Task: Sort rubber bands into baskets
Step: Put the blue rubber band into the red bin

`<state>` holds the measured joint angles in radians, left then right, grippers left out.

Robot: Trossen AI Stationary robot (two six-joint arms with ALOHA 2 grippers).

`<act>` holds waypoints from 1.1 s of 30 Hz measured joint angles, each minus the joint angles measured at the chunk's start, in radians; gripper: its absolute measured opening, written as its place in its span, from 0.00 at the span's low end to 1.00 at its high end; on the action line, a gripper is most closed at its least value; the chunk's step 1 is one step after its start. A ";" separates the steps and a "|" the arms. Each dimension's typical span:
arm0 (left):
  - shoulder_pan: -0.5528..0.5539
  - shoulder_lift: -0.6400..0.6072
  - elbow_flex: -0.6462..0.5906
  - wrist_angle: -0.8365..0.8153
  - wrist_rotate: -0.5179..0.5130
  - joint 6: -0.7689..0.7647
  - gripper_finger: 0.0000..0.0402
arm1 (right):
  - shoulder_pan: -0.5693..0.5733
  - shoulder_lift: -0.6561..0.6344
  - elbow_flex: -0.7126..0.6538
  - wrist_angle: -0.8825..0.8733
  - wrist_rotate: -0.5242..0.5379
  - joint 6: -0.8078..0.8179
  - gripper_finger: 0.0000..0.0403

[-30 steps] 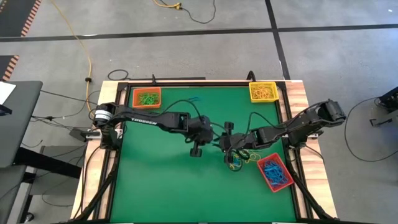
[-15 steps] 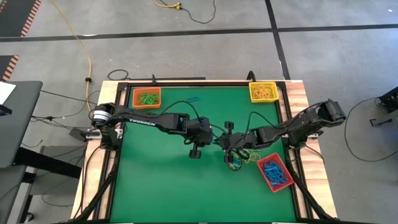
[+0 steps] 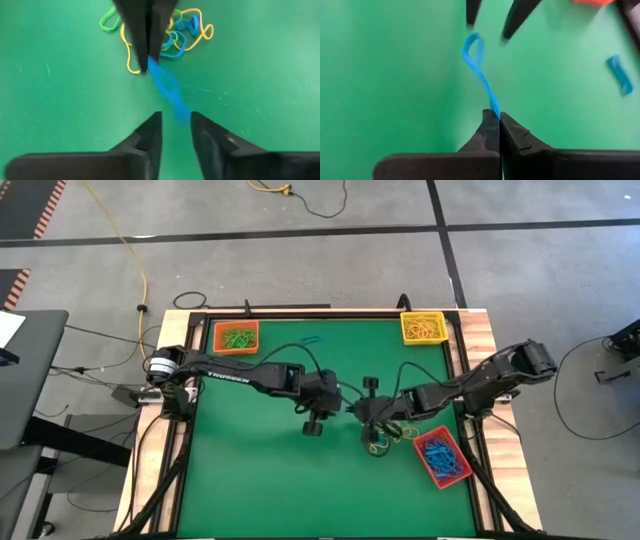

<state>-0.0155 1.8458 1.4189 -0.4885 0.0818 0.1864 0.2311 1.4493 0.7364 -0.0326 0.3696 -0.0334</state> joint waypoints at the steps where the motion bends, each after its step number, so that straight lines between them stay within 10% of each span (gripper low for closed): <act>1: -0.001 0.000 0.000 -0.008 0.000 0.000 0.24 | 0.009 -0.006 0.009 -0.051 -0.002 0.018 0.04; 8: -0.027 -0.001 -0.020 -0.017 0.000 -0.038 0.40 | 0.106 -0.119 0.109 -0.464 -0.024 0.181 0.04; 22: -0.097 -0.001 -0.282 0.410 -0.001 -0.051 0.41 | 0.295 -0.359 0.244 -1.097 -0.281 0.724 0.04; 33: -0.097 -0.001 -0.384 0.578 -0.002 -0.067 0.41 | 0.462 -0.335 0.244 -1.217 -0.457 1.104 0.04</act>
<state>-0.1120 1.8446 1.0352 0.0896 0.0796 0.1196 0.6933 1.1139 0.9806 -1.2500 -0.0874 1.0705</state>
